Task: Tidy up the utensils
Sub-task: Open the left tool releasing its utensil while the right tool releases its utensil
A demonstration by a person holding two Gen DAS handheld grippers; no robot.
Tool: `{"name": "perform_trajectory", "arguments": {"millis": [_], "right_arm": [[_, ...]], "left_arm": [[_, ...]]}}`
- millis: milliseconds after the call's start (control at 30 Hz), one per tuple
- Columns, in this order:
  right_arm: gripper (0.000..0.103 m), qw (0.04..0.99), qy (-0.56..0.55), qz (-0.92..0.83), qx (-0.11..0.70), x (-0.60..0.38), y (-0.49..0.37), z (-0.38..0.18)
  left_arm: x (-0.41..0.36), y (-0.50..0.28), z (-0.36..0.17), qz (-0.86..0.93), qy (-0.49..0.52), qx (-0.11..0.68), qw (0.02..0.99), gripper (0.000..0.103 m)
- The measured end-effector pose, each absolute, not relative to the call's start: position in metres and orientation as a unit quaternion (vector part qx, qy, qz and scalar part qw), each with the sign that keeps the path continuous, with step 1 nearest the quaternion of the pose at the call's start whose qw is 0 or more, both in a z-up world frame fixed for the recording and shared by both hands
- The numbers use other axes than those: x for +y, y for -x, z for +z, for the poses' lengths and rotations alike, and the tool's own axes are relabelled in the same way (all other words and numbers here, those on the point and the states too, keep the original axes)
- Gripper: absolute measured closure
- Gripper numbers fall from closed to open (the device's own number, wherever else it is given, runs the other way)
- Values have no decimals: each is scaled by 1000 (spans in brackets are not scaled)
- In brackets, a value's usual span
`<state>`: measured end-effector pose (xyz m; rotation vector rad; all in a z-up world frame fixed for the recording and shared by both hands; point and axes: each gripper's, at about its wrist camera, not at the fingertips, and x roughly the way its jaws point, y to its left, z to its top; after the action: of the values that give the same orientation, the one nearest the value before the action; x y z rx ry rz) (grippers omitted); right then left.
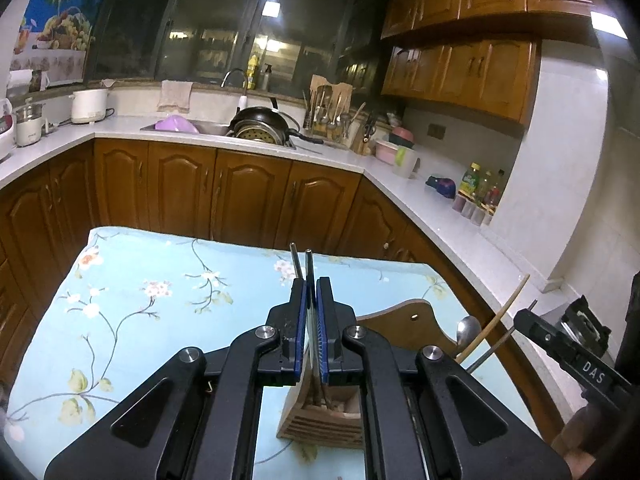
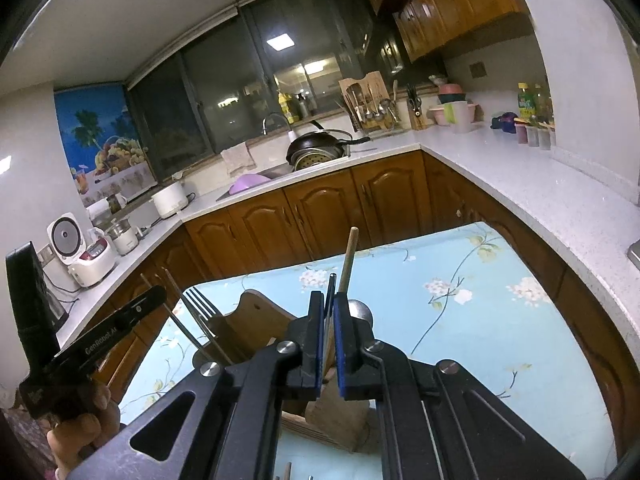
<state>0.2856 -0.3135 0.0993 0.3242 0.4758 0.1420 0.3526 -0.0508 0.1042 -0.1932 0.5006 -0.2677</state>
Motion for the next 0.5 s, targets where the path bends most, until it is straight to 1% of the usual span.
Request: {"name": "perform_trajectory", "arguments": {"millis": [33,67,100,133,167,233,267,300,333,367,400,433,500], "right_arm": [[95,956,-161,71,236,-314,-286,99],[91,955,-164,73,236,-315,-285,99],[89,954,-169,74,235,-316,-284,99],[81,953,-174,76,236,-318,-283,99],[69,952,-177,78,235,-320,-284,99],[52,953,-184,81,227,-324,-278,100],[51,954,-186,80,221,-325,-273,102],[50,955,-187,81,214,-326,-267,103],[42,956,-188,82,209,-327,-262,105],[29,957,-188,83,203,-328,-256,106],[22,959,-188,82,197,-329,-252,106],[14,961,-187,80,190,-329,-245,107],[13,965,-179,70,177,-330,-230,107]], "left_arm": [[-50,-352,104,-138,99,252,953,87],[-49,-351,104,-139,101,253,952,75],[-47,-348,105,-135,102,250,953,65],[-46,-344,106,-133,102,247,954,63],[-45,-341,106,-133,102,246,955,62],[-41,-333,108,-132,104,247,954,59],[-39,-329,108,-131,104,247,954,54],[-36,-325,109,-128,104,247,955,44],[-32,-317,109,-123,103,245,956,38],[-29,-312,109,-118,103,243,957,27],[-26,-305,109,-112,102,240,959,25],[-23,-298,109,-110,100,237,960,25],[-18,-285,105,-108,98,242,959,23]]}}
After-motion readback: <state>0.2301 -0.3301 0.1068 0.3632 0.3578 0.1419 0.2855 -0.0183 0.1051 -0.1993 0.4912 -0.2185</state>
